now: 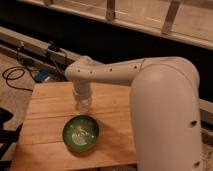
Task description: Place the bottle in the ceramic bowl
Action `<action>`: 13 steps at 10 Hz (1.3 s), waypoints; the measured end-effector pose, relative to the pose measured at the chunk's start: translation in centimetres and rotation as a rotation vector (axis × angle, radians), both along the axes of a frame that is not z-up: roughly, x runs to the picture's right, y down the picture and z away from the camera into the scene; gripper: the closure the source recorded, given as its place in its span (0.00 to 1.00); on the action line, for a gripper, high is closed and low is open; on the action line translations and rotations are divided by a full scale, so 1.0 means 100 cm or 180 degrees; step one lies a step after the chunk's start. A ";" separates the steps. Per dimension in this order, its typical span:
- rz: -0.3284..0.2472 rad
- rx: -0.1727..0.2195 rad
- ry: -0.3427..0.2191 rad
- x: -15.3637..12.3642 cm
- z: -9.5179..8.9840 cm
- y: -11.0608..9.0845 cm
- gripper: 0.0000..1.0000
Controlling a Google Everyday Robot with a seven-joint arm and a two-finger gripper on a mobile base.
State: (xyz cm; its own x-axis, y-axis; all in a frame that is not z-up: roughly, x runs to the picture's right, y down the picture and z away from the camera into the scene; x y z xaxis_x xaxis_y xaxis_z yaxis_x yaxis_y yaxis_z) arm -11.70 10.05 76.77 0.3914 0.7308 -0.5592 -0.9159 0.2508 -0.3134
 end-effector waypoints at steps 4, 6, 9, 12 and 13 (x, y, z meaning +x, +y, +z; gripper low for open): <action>0.0117 -0.0192 0.0038 0.007 -0.049 0.056 0.94; 0.0150 -0.0331 0.0043 0.008 -0.065 0.079 0.94; 0.0161 -0.0344 0.0030 0.007 -0.066 0.081 0.87; 0.0155 -0.0350 0.0036 0.007 -0.066 0.081 0.62; 0.0156 -0.0350 0.0037 0.008 -0.066 0.081 0.54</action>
